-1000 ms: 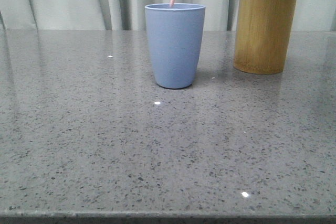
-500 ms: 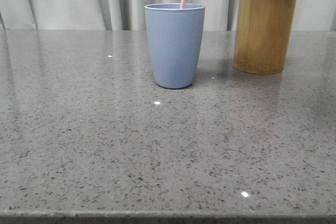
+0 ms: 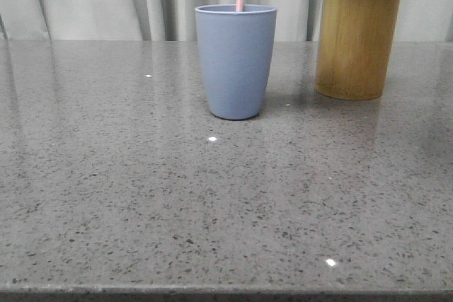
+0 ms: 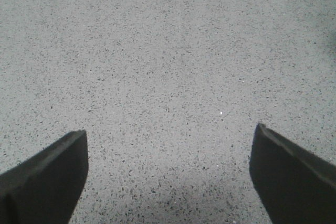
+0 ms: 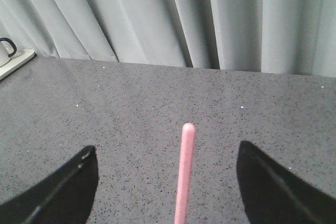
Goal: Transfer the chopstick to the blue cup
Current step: 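Open the right gripper to release the stick and withdraw upward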
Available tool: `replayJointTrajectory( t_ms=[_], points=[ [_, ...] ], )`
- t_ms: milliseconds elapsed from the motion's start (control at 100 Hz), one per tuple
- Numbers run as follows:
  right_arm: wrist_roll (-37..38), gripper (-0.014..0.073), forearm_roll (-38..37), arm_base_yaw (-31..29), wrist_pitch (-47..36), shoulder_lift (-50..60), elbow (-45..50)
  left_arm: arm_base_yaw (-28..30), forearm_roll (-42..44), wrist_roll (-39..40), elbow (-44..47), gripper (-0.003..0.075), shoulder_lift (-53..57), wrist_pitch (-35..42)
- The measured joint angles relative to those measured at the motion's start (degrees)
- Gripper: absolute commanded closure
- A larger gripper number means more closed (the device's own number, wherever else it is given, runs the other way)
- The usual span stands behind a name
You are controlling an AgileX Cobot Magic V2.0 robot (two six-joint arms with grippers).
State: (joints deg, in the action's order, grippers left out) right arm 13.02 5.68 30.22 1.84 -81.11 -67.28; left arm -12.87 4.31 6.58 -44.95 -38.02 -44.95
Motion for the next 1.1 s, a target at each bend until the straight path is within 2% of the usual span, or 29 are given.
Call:
replayJointTrajectory(
  t_ms=[200, 440, 650, 860, 1100],
  points=[
    [-3.38, 0.0032, -1.68, -4.02, 7.48, 9.79, 0.00, 0.00, 0.00, 0.00, 0.00, 0.0123, 0.00, 0.00],
    [-4.52, 0.0032, -8.77, -9.24, 24.91, 22.80, 1.06, 0.00, 0.00, 0.00, 0.00, 0.0123, 0.00, 0.00],
    [-4.65, 0.0032, -12.37, -11.75, 38.13, 34.98, 6.93, 0.00, 0.00, 0.00, 0.00, 0.0123, 0.00, 0.00],
    [-4.23, 0.0032, -12.49, -12.04, 43.45, 47.76, 17.46, 0.00, 0.00, 0.00, 0.00, 0.0123, 0.00, 0.00],
    [-3.88, 0.0032, -12.71, -12.08, 44.26, 57.74, 26.79, 0.00, 0.00, 0.00, 0.00, 0.0123, 0.00, 0.00]
  ],
)
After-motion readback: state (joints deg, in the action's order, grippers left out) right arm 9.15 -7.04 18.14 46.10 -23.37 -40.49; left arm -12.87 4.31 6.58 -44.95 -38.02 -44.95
